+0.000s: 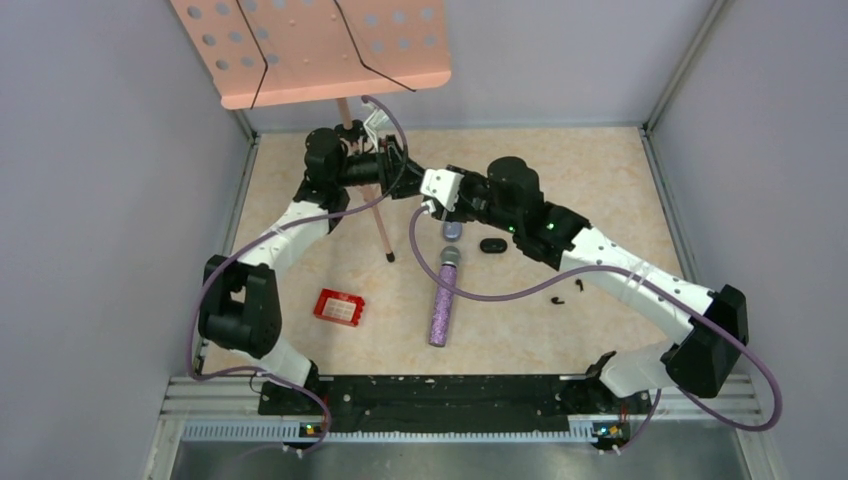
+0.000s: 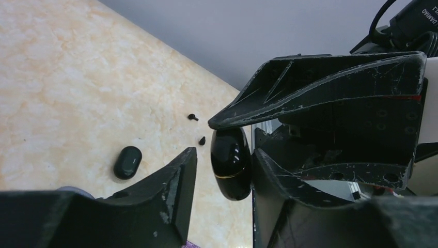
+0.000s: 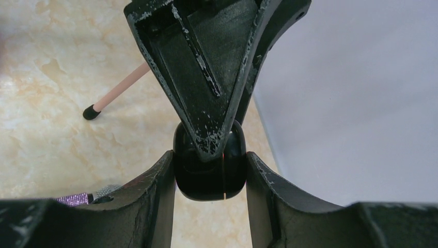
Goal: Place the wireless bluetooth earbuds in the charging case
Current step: Pick up the charging case at the center of the board.
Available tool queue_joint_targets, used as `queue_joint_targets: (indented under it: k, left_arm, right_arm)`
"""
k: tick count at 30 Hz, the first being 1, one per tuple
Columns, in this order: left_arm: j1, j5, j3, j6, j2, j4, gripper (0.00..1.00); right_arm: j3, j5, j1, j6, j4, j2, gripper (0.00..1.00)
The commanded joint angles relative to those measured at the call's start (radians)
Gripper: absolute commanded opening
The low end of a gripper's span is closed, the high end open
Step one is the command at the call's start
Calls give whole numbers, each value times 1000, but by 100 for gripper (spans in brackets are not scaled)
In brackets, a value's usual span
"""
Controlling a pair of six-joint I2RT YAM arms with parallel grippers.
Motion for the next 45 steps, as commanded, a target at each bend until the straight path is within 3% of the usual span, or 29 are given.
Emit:
queue_joint_targets:
  k: [1,8,10,13,15,22,25,29,34,38,45]
  left_arm:
    - [-13,60,65,-42,30,72,46]
    - [-22,86,84,-55,51,64,37]
    - [-22,92,85,-60,56,70,28]
    - [-22,96,85,-69,57,98,9]
    - [-22,91,81,-64,56,106,0]
    - [-22,100,54,22,37,145,0]
    - [-25,99,8,176,1,138,0]
    - [-36,105,-28,356,-45,115,0]
    - [-62,76,-45,520,-90,44,0]
    - [-80,70,-52,615,-111,-29,0]
    - [-89,54,-45,630,-104,-46,0]
  right_arm:
    - [19,16,-9,-13,109,6,27]
    - [8,40,-9,-26,187,16,28]
    - [3,30,-9,-35,190,15,30]
    - [-8,-24,-9,-44,166,7,40]
    - [4,-53,-15,-18,93,8,53]
    - [254,-446,-235,207,-368,32,67]
    - [409,-595,-331,265,-541,106,66]
    - [565,-754,-367,254,-731,238,56]
    - [604,-897,-366,233,-767,309,48]
    - [622,-909,-360,221,-765,335,47]
    - [623,-897,-325,164,-779,331,47]
